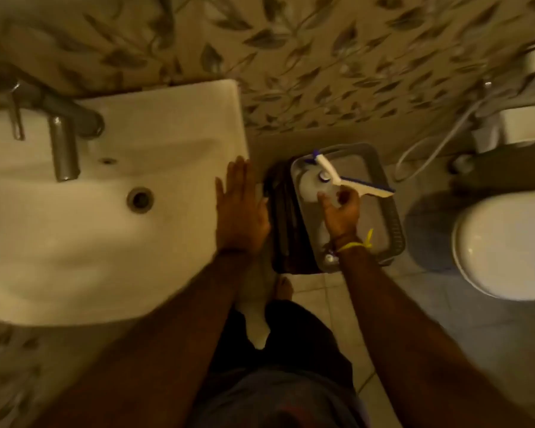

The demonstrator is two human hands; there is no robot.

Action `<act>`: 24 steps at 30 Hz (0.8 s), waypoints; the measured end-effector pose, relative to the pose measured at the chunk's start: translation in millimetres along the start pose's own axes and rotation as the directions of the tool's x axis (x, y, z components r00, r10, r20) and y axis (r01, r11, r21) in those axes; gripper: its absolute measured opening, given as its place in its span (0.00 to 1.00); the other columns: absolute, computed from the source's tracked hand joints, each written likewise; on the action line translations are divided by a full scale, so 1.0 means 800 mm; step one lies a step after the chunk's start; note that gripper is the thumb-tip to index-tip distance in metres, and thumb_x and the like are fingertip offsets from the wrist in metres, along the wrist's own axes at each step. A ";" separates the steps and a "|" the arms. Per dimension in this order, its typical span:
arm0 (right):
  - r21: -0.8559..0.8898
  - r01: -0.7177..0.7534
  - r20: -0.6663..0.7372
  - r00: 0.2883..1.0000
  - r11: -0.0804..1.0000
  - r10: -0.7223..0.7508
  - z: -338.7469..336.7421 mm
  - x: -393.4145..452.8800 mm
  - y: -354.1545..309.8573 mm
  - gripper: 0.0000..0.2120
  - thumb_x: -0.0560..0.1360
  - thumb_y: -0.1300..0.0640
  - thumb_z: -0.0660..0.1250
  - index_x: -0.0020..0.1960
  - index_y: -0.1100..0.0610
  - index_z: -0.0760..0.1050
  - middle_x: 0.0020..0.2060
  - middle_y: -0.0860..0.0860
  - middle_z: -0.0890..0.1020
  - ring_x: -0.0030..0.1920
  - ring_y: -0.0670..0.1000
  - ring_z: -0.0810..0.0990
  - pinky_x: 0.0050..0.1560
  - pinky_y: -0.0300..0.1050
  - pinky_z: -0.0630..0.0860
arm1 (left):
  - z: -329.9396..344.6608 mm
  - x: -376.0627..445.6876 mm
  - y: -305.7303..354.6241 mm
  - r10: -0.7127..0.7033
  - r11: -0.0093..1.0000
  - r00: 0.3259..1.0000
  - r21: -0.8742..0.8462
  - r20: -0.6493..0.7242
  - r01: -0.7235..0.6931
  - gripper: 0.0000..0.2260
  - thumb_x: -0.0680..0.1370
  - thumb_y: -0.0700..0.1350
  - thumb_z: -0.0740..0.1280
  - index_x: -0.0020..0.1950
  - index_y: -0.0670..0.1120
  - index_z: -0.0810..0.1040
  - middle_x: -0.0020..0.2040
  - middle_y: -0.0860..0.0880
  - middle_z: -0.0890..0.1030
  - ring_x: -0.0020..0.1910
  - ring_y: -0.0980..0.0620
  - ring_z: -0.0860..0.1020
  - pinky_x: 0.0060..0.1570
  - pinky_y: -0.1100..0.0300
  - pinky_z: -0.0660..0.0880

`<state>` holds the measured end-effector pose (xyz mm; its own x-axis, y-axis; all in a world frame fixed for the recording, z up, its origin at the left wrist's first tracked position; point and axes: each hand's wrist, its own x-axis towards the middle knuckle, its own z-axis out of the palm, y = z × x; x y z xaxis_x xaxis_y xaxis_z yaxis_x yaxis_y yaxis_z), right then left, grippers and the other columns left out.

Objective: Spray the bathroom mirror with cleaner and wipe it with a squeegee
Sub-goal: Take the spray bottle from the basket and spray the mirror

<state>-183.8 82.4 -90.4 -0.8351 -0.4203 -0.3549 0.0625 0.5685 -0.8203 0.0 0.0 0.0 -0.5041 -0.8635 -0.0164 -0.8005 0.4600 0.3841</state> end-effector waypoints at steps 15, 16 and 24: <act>-0.124 0.157 0.169 0.976 0.980 -0.135 0.050 0.072 0.007 0.19 0.75 0.57 0.71 0.63 0.63 0.75 0.54 0.61 0.82 0.56 0.56 0.79 0.49 0.25 0.64 | 0.017 0.003 -0.012 0.025 0.998 0.999 -0.064 -0.034 -0.028 0.32 0.79 0.45 0.61 0.80 0.41 0.53 0.80 0.44 0.52 0.80 0.47 0.47 0.77 0.42 0.49; -0.136 0.194 0.166 0.971 0.971 -0.171 0.048 0.068 0.003 0.18 0.75 0.55 0.71 0.63 0.61 0.75 0.53 0.60 0.83 0.54 0.53 0.79 0.48 0.26 0.65 | 0.017 0.002 -0.011 0.024 0.997 0.999 -0.075 -0.037 -0.027 0.32 0.79 0.45 0.61 0.80 0.41 0.53 0.80 0.44 0.52 0.80 0.47 0.47 0.77 0.42 0.49; 0.141 0.265 -0.084 0.963 0.954 -0.255 -0.016 -0.001 -0.052 0.18 0.72 0.43 0.71 0.53 0.55 0.77 0.44 0.53 0.83 0.46 0.50 0.82 0.50 0.41 0.80 | 0.010 0.001 -0.010 0.040 0.995 0.999 -0.095 -0.026 -0.042 0.32 0.78 0.44 0.61 0.79 0.39 0.53 0.80 0.42 0.53 0.79 0.46 0.48 0.77 0.42 0.45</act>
<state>-192.6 67.8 -50.1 -0.8661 -0.4908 -0.0949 -0.0844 0.3308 -0.9399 3.2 -2.5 -10.3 -0.5270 -0.8496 0.0227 -0.7444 0.4743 0.4700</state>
